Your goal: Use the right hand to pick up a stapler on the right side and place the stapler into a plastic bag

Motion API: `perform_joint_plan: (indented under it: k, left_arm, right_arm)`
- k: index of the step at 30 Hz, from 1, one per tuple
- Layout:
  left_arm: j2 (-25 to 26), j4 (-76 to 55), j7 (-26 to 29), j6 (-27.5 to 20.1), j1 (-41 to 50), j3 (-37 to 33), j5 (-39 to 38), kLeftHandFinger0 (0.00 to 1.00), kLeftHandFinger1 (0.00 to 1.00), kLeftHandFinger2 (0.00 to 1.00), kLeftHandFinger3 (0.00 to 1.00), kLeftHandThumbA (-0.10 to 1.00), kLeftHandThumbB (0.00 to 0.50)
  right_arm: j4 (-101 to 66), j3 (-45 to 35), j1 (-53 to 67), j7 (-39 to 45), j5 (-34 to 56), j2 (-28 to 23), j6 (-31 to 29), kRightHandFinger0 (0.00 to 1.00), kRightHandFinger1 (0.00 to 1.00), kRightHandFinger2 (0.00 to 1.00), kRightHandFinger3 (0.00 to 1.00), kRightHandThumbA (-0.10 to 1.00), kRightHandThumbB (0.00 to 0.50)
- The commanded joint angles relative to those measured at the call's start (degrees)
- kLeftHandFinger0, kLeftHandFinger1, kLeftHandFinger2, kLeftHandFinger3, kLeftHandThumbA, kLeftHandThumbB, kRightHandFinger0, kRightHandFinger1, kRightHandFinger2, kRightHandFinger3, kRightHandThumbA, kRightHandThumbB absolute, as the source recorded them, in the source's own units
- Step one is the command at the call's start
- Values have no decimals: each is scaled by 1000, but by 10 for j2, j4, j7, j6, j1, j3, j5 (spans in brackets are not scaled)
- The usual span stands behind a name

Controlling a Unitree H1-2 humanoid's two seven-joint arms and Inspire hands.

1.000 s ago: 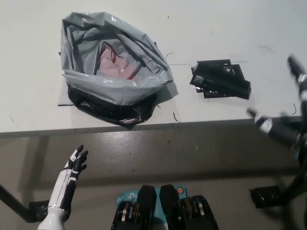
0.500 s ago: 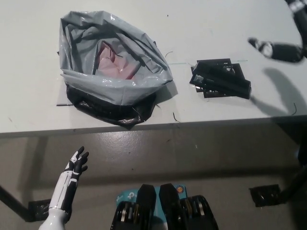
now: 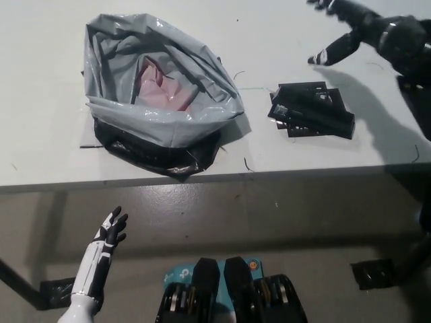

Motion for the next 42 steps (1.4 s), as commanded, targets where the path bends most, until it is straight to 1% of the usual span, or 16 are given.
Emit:
perform_joint_plan:
  k: [1,5,9,13,17,22,28,31,34,36,37,38,39,40,41,42]
  left_arm:
    - [2,-27,-9,-31,0,-4,-8,1000,1000,1000,1000,1000,495]
    - [2,-28,-11,-27,-2,-5,-6,1000,1000,1000,1000,1000,488]
    - [1,-35,-11,-25,-1,-5,-4,1000,1000,1000,1000,1000,495]
    - [2,-36,-10,-31,0,-5,0,1000,1000,1000,1000,1000,481]
    - [0,-35,-12,-35,0,-5,-1,1000,1000,1000,1000,1000,488]
    - [-2,-36,-10,-36,1,-5,4,1000,1000,1000,1000,1000,498]
    - [-1,-34,-11,-40,2,-4,2,1000,1000,1000,1000,1000,496]
    - [-2,-33,-12,-42,3,-5,0,1000,1000,1000,1000,1000,486]
    - [-3,-33,-12,-40,4,-6,1,1000,1000,1000,1000,1000,489]
    - [-3,-35,-10,-38,5,-7,7,1000,1000,1000,1000,1000,485]
    - [-3,-35,-10,-38,5,-7,8,1000,1000,1000,1000,1000,487]
    - [-3,-35,-9,-38,5,-7,8,1000,1000,1000,1000,1000,487]
    - [-3,-36,-10,-37,5,-7,7,995,1000,1000,1000,1000,492]
    - [-2,-36,-9,-36,4,-6,8,975,1000,1000,1000,1000,492]
    - [-2,-36,-8,-36,3,-6,10,971,1000,1000,1000,1000,490]
    - [-2,-36,-9,-34,2,-6,9,966,1000,1000,1000,996,491]
  right_arm:
    - [72,24,-65,35,-27,24,24,1000,1000,1000,1000,747,455]
    - [123,34,-60,32,-27,39,-11,1000,1000,1000,1000,832,499]
    - [143,65,-51,33,-51,47,-17,1000,1000,1000,1000,939,492]
    - [167,47,-35,20,-30,57,-11,1000,1000,1000,1000,845,465]
    - [199,53,-27,0,-42,66,-20,1000,1000,1000,1000,868,500]
    - [215,66,-18,-8,-57,71,-23,1000,1000,1000,1000,876,483]
    - [244,61,-4,-44,-62,87,-22,1000,1000,1000,1000,765,500]
    - [243,66,3,-60,-71,87,-34,1000,1000,1000,1000,813,482]
    - [257,40,13,-123,-58,92,-54,1000,1000,1000,1000,711,444]
    - [264,25,24,-200,-56,92,-97,1000,1000,1000,1000,653,358]
    - [262,20,28,-233,-58,92,-107,922,953,939,1000,575,296]
    - [262,16,31,-258,-60,92,-113,922,953,939,1000,575,296]
    - [256,9,35,-286,-60,92,-125,556,633,707,901,474,274]
    - [247,-7,41,-320,-51,91,-143,70,167,330,485,329,222]
    - [244,-18,44,-339,-45,92,-154,14,108,280,420,305,214]
    - [242,-27,44,-349,-39,92,-162,1,113,324,384,262,194]
